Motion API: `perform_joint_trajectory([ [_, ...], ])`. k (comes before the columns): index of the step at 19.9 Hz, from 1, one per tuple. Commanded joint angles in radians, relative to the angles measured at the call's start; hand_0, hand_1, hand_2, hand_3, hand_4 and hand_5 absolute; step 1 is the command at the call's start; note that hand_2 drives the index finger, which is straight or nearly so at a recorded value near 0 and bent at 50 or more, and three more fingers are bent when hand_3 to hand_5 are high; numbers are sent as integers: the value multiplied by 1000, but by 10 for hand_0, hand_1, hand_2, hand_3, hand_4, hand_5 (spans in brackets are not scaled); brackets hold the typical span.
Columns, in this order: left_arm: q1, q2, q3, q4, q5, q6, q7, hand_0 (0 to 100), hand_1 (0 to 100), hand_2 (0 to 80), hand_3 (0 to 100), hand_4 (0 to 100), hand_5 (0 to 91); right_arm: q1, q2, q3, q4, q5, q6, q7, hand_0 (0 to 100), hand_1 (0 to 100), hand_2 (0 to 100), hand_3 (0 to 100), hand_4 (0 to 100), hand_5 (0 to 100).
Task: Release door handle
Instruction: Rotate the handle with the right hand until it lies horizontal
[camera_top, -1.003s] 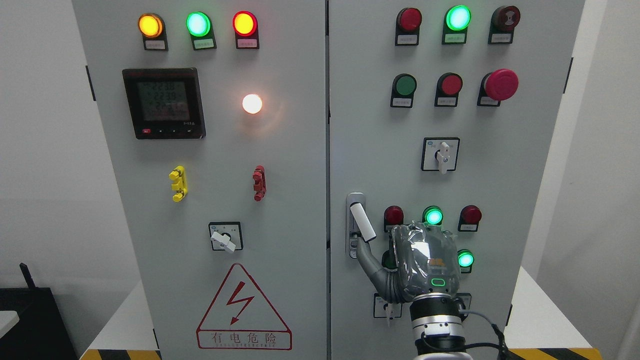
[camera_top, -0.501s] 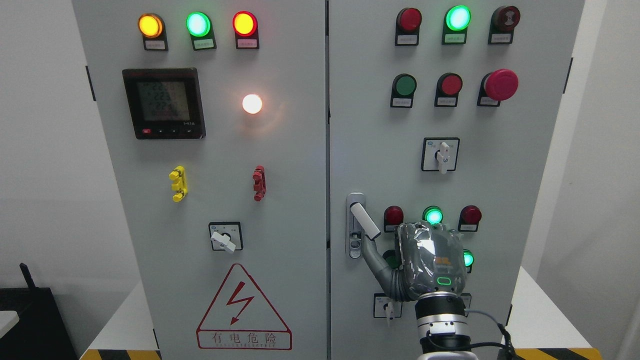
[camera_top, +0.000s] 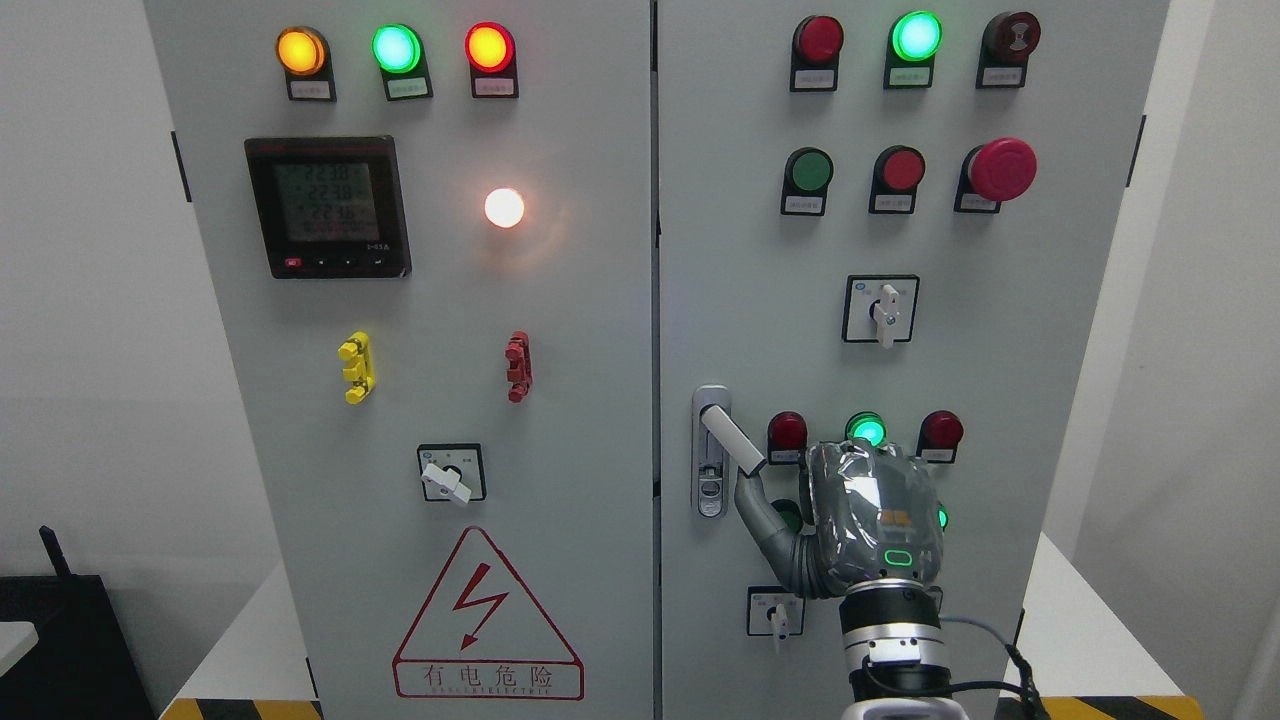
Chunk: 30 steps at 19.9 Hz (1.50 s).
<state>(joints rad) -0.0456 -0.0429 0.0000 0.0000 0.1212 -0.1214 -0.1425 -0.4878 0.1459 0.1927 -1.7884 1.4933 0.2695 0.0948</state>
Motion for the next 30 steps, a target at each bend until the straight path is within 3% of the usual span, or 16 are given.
perform_joint_trajectory([
  [1, 0, 0, 11, 17, 0, 0, 0, 120, 389, 0, 0, 0, 0, -3, 1, -12, -5, -1, 0, 2, 441, 97, 1000, 1000, 1000, 960],
  [30, 0, 0, 11, 17, 0, 0, 0, 120, 389, 0, 0, 0, 0, -34, 3, -24, -5, -5, -1, 2, 449, 97, 1000, 1000, 1000, 957],
])
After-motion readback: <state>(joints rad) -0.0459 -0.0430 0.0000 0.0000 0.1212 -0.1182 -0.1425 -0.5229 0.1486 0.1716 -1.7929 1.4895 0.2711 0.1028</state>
